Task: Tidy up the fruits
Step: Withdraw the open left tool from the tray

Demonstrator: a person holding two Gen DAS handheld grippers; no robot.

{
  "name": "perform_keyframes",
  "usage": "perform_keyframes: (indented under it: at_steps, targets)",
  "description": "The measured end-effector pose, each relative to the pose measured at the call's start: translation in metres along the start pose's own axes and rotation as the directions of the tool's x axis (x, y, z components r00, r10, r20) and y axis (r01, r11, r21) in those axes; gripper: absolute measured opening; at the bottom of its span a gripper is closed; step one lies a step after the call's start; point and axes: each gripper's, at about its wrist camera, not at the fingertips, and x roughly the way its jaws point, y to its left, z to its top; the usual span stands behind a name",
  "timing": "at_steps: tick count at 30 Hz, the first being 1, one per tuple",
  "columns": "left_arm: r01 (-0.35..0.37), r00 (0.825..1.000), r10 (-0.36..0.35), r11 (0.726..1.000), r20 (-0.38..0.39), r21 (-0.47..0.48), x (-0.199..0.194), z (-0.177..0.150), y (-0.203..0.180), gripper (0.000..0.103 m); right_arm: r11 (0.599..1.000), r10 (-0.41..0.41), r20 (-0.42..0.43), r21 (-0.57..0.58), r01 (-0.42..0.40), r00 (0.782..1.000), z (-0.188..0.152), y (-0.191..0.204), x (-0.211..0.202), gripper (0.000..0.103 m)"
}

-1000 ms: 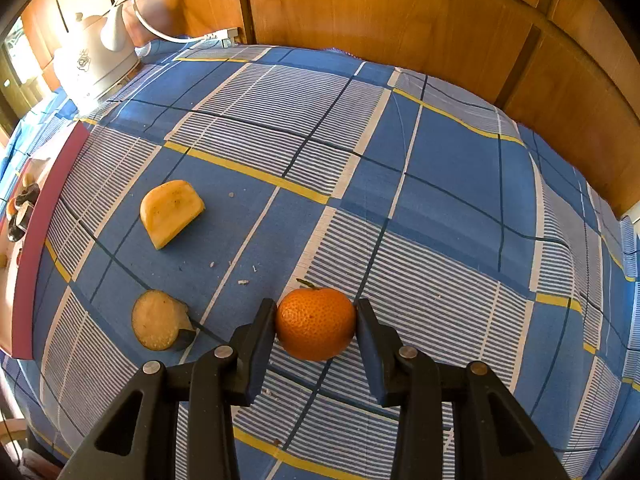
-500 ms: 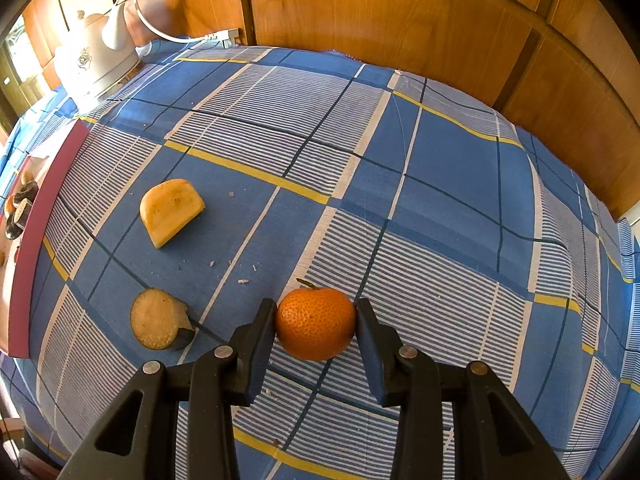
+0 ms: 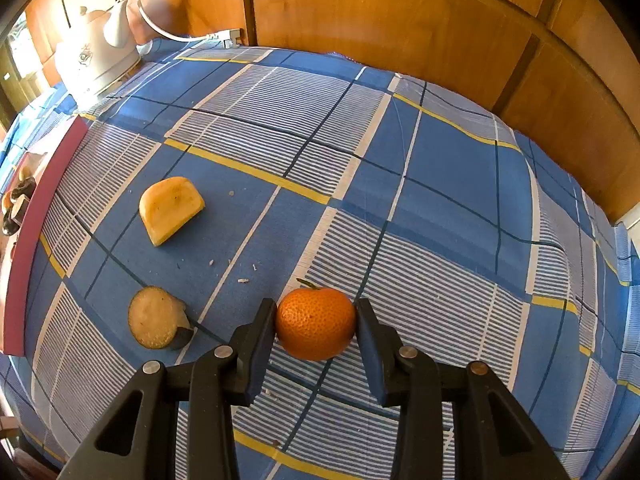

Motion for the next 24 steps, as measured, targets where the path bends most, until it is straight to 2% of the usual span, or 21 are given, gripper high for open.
perform_keyframes:
  at_steps: [10, 24]
  targets:
    - [-0.035, 0.999, 0.035, 0.999, 0.010, -0.005, -0.001, -0.004, 0.010, 0.076, 1.000, -0.016, -0.001, -0.012, 0.016, 1.000, 0.001, 0.003, -0.002, 0.040]
    - [-0.039, 0.999, 0.040, 0.999, 0.018, -0.024, -0.002, -0.005, 0.023, 0.078, 1.000, -0.025, -0.003, -0.005, 0.025, 1.000, -0.001, 0.004, -0.002, 0.040]
